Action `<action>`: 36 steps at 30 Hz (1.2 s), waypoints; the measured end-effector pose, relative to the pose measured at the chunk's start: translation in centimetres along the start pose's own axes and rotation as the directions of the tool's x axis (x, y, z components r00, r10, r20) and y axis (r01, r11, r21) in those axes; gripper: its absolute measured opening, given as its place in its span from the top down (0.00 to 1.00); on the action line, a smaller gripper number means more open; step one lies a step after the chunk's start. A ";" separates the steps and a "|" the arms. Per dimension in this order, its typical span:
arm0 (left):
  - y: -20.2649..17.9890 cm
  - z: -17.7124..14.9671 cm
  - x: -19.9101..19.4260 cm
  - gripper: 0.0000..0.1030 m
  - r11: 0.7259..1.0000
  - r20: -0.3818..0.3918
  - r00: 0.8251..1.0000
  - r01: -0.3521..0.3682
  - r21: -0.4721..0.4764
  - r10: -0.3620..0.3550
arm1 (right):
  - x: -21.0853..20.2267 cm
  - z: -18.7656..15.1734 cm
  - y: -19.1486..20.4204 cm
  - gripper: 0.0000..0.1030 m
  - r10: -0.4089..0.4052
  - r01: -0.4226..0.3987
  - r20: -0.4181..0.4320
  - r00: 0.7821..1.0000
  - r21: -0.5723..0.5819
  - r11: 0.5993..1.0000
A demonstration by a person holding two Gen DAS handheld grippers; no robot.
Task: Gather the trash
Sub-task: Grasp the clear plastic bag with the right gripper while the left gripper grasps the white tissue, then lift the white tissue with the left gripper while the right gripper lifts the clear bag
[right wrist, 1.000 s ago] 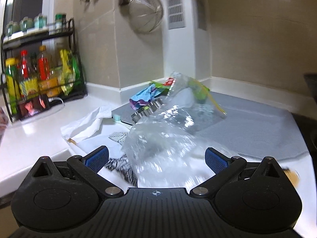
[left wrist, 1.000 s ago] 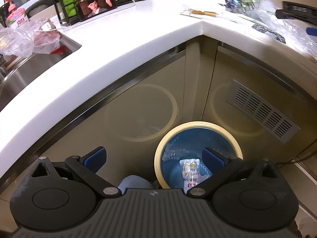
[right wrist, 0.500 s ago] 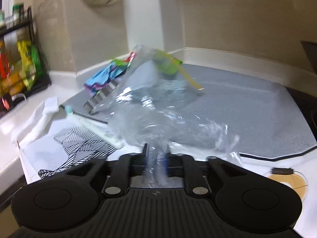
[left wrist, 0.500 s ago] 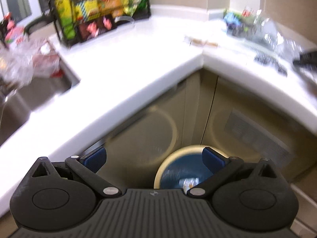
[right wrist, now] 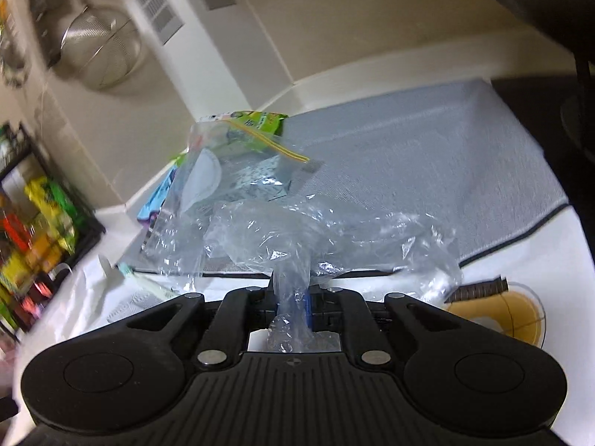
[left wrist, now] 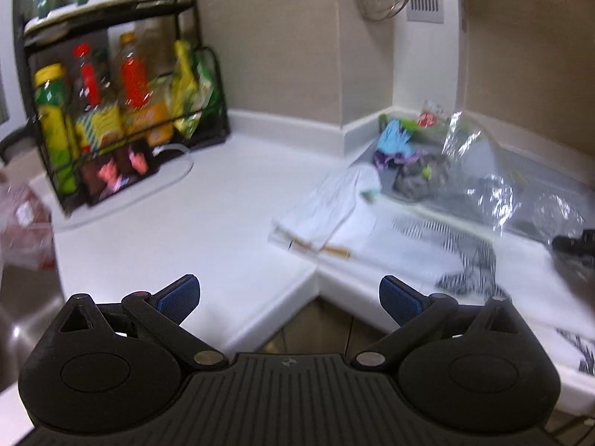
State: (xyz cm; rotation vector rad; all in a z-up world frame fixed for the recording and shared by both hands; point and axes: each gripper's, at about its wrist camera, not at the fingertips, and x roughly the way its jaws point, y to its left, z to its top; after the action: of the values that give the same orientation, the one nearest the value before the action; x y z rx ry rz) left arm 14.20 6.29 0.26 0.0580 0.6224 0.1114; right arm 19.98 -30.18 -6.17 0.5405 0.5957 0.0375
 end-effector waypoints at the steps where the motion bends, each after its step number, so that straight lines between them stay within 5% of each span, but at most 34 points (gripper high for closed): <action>1: -0.1 0.6 0.7 0.00 1.000 0.002 1.000 0.013 0.000 -0.013 | 0.1 0.0 -0.2 0.88 0.005 -0.005 0.003 1.000 0.014 1.000; 7: 1.0 4.4 6.5 0.00 0.986 -0.068 0.987 0.140 -0.085 -0.146 | 0.2 0.0 -0.5 0.86 0.026 -0.027 0.005 1.000 0.039 0.999; 11: 0.6 6.0 9.4 0.00 0.990 -0.076 0.987 0.137 -0.026 -0.139 | 0.1 0.0 -0.8 0.85 0.034 -0.034 0.005 0.999 0.041 0.999; 20: -2.2 6.8 15.3 0.01 0.982 -0.235 0.959 0.178 0.061 -0.159 | 0.2 0.0 -0.9 0.85 0.041 -0.041 0.005 0.999 0.047 0.998; 21: -2.1 6.7 15.7 0.05 0.984 -0.250 0.955 0.172 0.036 -0.158 | 0.2 0.0 -0.9 0.85 0.042 -0.042 0.005 0.999 0.047 0.998; 23: -1.9 6.7 15.9 0.50 0.987 -0.266 0.951 0.161 -0.001 -0.155 | 0.2 0.0 -1.0 0.85 0.044 -0.044 0.005 0.999 0.049 0.998; 24: -1.7 6.8 15.9 0.59 0.987 -0.273 0.949 0.158 -0.011 -0.155 | 0.2 0.0 -1.0 0.85 0.045 -0.045 0.005 0.999 0.050 0.998; 25: -1.5 7.0 15.6 0.84 0.989 -0.269 0.951 0.148 -0.027 -0.150 | 0.2 0.0 -1.0 0.85 0.045 -0.045 0.005 0.999 0.050 0.998; 26: -1.2 7.2 15.3 0.97 0.989 -0.270 0.951 0.143 -0.040 -0.148 | 0.2 0.0 -1.0 0.85 0.045 -0.045 0.006 0.999 0.050 0.998; 36: 1.0 5.4 5.0 0.97 0.977 -0.122 0.972 0.193 -0.088 -0.203 | 0.0 0.0 -1.1 0.85 0.064 -0.064 0.010 0.998 0.046 0.997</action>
State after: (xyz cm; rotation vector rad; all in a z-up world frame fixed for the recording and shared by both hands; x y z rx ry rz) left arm 21.27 7.81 1.82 -0.0851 0.7502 -0.0557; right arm 19.90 -31.11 -6.71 0.6046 0.5721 0.0818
